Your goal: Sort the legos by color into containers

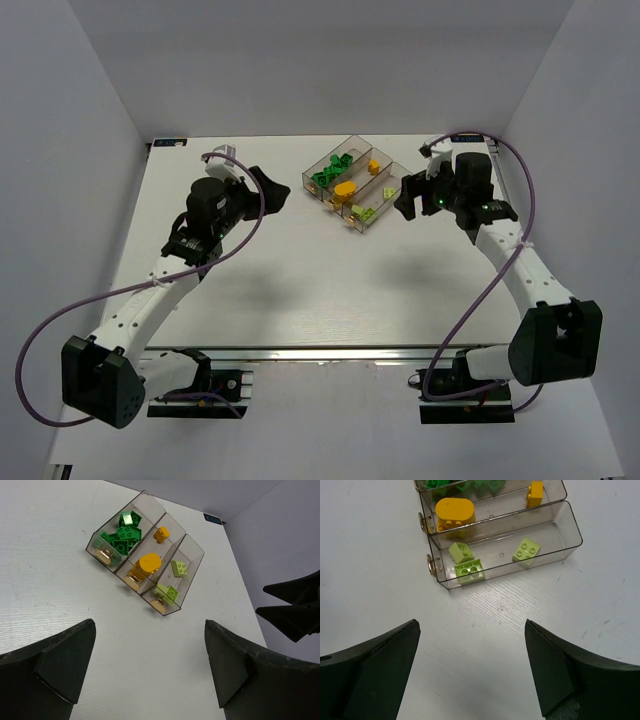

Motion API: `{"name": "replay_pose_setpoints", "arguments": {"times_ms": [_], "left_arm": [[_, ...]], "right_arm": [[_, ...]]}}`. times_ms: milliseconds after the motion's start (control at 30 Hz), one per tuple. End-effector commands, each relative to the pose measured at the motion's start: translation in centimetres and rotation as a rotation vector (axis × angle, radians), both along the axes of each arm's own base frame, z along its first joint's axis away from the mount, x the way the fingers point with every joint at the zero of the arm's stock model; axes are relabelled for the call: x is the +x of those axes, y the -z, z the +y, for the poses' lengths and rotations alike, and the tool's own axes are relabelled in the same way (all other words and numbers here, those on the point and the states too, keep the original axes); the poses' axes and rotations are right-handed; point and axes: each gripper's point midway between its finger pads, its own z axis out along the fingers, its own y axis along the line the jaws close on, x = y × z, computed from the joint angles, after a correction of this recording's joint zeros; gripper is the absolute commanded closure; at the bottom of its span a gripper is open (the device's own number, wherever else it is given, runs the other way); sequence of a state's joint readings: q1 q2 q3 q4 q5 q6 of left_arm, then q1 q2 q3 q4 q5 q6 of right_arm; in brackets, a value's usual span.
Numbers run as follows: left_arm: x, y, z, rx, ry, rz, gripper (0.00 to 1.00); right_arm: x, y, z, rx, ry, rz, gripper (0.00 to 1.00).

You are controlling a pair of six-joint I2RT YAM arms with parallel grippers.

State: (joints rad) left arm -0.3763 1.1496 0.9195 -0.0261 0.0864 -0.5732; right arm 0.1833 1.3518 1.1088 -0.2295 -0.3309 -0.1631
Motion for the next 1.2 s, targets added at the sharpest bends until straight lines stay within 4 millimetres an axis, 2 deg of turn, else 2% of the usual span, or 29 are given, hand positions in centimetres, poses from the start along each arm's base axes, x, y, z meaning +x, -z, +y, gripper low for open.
{"name": "replay_pose_setpoints", "arguments": {"times_ms": [0,467,767,1000,1167], "left_arm": [[-0.4,0.3,0.3,0.003,-0.011,0.011,0.02],[-0.3,0.2,0.6,-0.005,-0.031,0.012,0.02],[-0.1,0.0,1.2,0.018,-0.058,-0.004,0.02],[0.2,0.1,1.0,0.014,-0.059,-0.004,0.02],[0.3,0.2,0.9,0.005,-0.056,-0.005,0.02]], "right_arm": [[-0.1,-1.7,-0.7,0.027,0.06,-0.063,0.11],[-0.4,-0.4,-0.7,0.019,0.058,-0.036,0.11],[-0.6,-0.3,-0.9,0.02,0.063,-0.051,0.11],[-0.5,-0.2,-0.6,0.032,0.055,-0.054,0.11],[-0.3,0.3,-1.1,0.013,0.075,-0.065,0.11]]}}
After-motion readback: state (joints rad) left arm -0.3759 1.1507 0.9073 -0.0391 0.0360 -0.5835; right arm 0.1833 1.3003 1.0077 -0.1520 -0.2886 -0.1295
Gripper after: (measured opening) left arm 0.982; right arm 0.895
